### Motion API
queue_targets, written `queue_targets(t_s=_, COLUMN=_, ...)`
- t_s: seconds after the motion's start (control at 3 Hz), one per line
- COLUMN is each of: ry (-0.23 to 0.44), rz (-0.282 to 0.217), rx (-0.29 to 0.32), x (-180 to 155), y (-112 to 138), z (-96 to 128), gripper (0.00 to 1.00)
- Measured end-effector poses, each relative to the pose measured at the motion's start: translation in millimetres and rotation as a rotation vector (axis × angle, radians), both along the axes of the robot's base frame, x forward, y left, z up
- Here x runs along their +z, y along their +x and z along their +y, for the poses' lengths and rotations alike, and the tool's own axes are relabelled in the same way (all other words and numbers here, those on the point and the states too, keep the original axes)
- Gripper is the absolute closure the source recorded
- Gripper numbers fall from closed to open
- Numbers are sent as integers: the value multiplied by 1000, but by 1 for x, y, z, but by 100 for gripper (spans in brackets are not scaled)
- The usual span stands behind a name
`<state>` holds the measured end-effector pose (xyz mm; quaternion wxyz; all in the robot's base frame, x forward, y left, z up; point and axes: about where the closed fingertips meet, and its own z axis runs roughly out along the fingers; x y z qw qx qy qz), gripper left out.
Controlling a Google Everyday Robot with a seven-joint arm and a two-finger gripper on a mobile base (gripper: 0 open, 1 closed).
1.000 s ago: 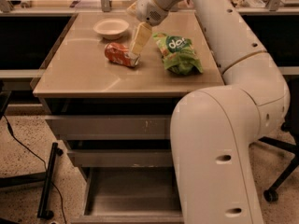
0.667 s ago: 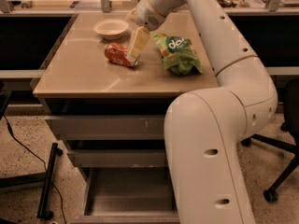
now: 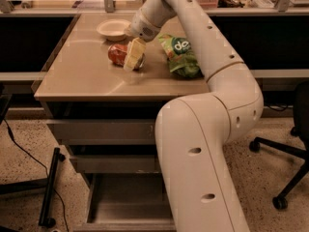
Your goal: Place coke can into bottom drawer
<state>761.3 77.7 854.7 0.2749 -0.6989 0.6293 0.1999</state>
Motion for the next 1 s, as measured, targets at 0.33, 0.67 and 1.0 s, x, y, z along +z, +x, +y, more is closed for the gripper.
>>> queue_targets(t_s=0.33, ry=-25, rz=23, rx=10, x=-14, y=2, z=14, gripper=0)
queue_targets(t_s=0.67, ry=-26, rz=23, rx=11, x=-14, y=2, z=14, gripper=18)
queue_targets(t_s=1.0, ry=-26, rz=23, rx=11, x=-14, y=2, z=14, gripper=41)
